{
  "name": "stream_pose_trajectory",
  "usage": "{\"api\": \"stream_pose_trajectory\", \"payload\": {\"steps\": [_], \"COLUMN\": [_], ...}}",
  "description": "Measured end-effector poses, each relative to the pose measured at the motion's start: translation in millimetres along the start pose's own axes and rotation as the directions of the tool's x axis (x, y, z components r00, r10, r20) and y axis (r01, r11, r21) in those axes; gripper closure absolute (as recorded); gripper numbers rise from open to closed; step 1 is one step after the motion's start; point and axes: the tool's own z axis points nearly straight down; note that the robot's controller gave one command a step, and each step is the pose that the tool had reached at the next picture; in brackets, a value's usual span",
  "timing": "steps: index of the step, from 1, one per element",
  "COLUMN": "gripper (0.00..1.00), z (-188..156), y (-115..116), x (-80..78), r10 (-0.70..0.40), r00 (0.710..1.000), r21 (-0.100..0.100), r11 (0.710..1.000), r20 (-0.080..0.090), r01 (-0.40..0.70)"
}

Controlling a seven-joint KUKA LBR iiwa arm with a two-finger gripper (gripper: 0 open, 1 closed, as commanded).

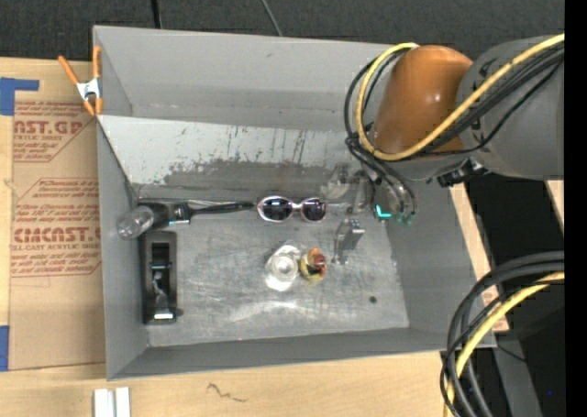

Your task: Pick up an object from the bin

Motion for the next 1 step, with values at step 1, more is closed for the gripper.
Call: {"api": "stream_pose_trajectory", "payload": {"steps": [1], "gripper": [0.0], "z": [-3.7], "y": [-0.1], "x": [-1.9], "r10": [0.0], "r00": [1.0], "r21": [0.0], "r11": [1.0], "r20": [0.007], "r01": [0.0]}}
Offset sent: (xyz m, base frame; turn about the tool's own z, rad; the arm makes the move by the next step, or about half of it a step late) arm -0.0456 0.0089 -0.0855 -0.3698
